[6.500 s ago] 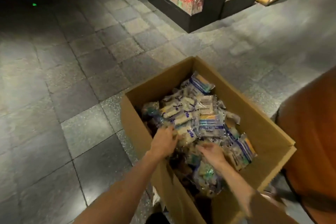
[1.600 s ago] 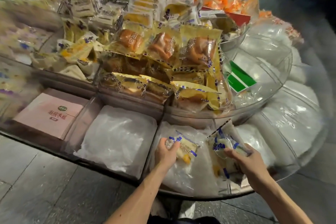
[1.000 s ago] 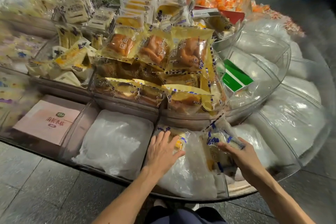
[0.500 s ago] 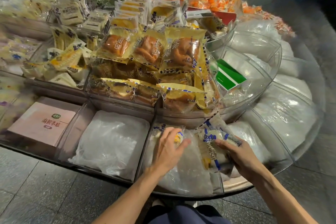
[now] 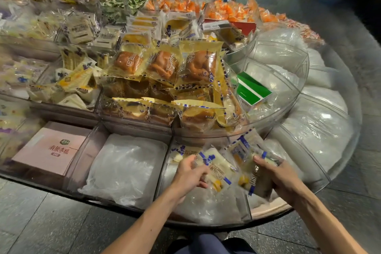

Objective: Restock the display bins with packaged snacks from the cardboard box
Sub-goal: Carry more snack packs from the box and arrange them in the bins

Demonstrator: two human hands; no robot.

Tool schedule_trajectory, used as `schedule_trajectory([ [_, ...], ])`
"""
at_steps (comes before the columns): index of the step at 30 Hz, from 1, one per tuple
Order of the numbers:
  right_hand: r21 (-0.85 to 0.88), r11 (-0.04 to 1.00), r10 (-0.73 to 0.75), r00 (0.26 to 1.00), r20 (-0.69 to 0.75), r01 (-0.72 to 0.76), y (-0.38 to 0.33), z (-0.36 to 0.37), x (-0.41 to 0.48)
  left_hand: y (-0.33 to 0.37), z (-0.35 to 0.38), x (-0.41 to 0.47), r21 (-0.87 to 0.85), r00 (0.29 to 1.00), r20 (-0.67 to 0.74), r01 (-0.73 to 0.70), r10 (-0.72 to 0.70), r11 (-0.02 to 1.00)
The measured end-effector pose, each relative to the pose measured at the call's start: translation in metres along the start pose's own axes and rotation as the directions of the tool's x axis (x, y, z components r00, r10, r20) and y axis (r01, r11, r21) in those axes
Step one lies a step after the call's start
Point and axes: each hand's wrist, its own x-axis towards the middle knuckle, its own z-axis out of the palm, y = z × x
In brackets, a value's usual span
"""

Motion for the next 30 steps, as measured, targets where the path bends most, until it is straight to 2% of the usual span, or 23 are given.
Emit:
schedule_trajectory([
  [4,0.042,0.999,-0.006,0.999,-0.051,0.009,-0.004,-0.01,0.002,0.002,0.006,0.012,-0.047,0.986,-0.145,-0.089,0.082,0.995],
  [8,0.069,0.998,0.018,0.997,-0.081,-0.012,-0.006,-0.008,-0.001,-0.006,0.024,0.03,-0.105,0.99,-0.132,-0.071,0.057,0.992],
  [11,0.061,0.998,0.026,0.997,-0.068,-0.022,-0.006,-0.006,-0.001,-0.014,0.036,0.044,-0.135,0.971,-0.239,-0.062,0.028,0.989],
  [13,0.045,0.999,0.033,0.998,-0.058,-0.031,-0.007,-0.005,0.0,-0.019,0.041,0.049,-0.073,0.958,-0.284,-0.049,0.027,0.996],
  [16,0.036,0.999,0.025,0.998,-0.055,-0.023,-0.009,-0.005,-0.001,-0.019,0.046,0.05,0.194,0.951,-0.306,0.008,0.053,0.981],
  [19,0.026,0.999,0.028,0.999,-0.039,-0.027,-0.008,-0.005,-0.001,-0.013,0.045,0.046,0.474,0.957,-0.271,0.042,0.101,0.879],
  [22,0.023,0.999,0.033,0.999,-0.028,-0.033,-0.005,-0.005,0.0,-0.004,0.04,0.043,0.595,0.985,-0.161,0.05,0.058,0.802],
  [25,0.001,1.0,0.028,0.999,-0.02,-0.028,-0.004,-0.002,-0.001,0.003,0.035,0.043,0.649,0.995,-0.095,0.078,-0.021,0.757],
  [27,0.001,1.0,0.027,0.999,-0.02,-0.027,-0.005,-0.001,0.0,0.008,0.035,0.04,0.671,0.991,-0.106,0.008,0.086,0.742],
  [28,-0.001,1.0,0.028,0.999,-0.016,-0.028,-0.004,0.001,0.0,0.009,0.036,0.038,0.648,0.98,-0.117,-0.046,0.159,0.76],
  [30,0.008,0.999,0.031,0.999,-0.01,-0.031,-0.004,0.005,0.0,0.013,0.04,0.022,0.489,0.981,-0.066,-0.129,0.184,0.862],
])
